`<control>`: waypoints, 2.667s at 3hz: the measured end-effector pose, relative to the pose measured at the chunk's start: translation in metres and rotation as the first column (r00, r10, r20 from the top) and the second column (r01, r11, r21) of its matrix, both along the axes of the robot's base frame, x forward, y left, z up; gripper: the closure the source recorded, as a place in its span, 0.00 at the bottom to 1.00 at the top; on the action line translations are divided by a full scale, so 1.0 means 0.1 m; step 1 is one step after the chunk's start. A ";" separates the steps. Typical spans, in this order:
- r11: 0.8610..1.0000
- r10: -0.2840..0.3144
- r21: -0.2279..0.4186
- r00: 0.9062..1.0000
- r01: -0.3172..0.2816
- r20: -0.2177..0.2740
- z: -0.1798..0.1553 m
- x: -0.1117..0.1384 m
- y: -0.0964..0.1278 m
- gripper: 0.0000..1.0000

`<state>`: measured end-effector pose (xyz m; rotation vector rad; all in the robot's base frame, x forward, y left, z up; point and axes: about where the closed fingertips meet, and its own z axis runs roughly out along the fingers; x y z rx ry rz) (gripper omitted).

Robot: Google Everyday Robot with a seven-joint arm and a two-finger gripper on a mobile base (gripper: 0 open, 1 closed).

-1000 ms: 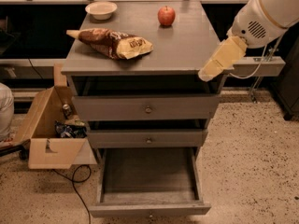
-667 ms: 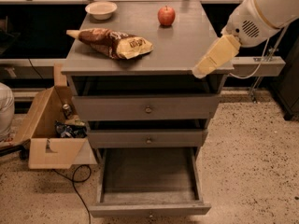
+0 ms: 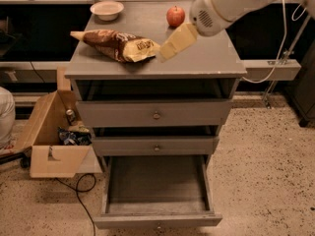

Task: Place brown chip bag into bottom drawer

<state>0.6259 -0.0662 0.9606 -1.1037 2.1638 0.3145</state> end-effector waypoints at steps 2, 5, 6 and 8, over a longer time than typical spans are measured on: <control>0.993 -0.108 0.048 0.994 0.107 0.002 -0.12 0.62 0.98 0.00; 0.990 -0.136 -0.024 0.991 0.136 0.000 -0.55 1.12 1.32 0.00; 0.987 -0.155 -0.033 0.988 0.155 -0.013 -0.76 1.46 1.56 0.00; 0.990 -0.128 0.047 0.988 0.133 -0.087 -1.09 1.75 1.81 0.27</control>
Offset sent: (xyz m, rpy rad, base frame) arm 0.0965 0.1403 -0.0162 0.0601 -0.0231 -0.1594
